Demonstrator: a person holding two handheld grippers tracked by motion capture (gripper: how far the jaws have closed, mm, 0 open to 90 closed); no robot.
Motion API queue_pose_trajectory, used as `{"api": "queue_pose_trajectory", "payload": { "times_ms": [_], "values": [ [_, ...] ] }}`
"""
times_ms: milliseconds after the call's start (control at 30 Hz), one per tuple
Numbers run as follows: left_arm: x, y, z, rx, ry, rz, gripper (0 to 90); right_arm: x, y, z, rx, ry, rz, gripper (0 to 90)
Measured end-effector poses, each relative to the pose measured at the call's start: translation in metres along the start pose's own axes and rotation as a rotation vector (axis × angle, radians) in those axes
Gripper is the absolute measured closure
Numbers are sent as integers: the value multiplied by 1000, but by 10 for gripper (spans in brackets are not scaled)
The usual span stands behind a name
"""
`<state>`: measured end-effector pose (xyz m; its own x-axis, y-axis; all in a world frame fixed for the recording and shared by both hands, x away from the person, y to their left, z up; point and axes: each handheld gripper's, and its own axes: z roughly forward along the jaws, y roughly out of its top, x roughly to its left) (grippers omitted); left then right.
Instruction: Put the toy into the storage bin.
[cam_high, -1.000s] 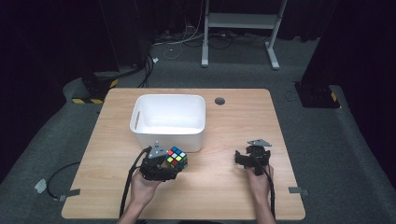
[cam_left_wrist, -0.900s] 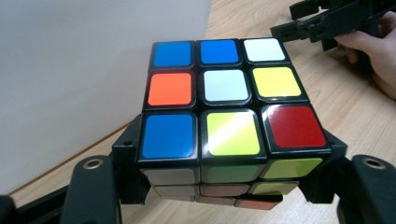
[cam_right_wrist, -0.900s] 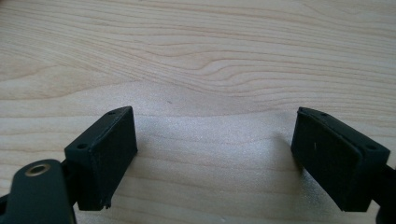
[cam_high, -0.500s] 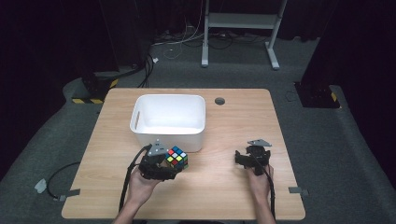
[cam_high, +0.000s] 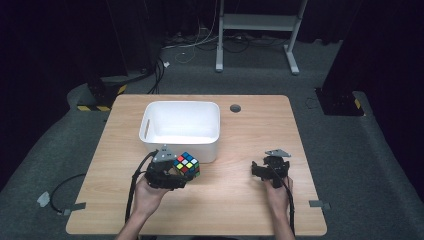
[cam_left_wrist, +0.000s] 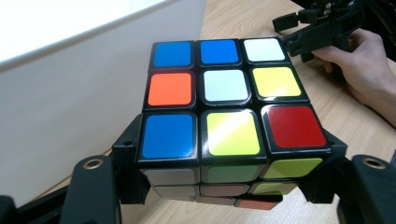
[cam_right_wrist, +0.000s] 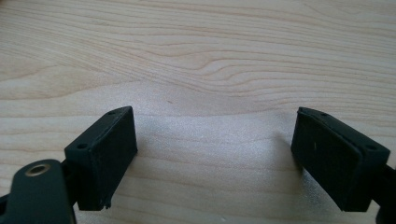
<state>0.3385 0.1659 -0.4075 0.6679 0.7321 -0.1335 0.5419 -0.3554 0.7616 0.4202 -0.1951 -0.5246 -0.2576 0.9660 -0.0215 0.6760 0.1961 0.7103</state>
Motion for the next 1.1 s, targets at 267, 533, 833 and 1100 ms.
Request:
{"api": "queue_pose_trajectory", "payload": {
  "times_ms": [267,533,833,1100],
  "values": [
    [3,7,-2,-5,-37,-10,334,0,0,0,0,0,0,141],
    [3,12,-5,20,-42,11,334,0,0,0,0,0,0,141],
    [3,21,-7,15,-50,24,334,0,0,0,0,1,0,141],
    [5,26,-9,5,-64,20,334,0,0,0,0,1,0,141]
  ]
}}
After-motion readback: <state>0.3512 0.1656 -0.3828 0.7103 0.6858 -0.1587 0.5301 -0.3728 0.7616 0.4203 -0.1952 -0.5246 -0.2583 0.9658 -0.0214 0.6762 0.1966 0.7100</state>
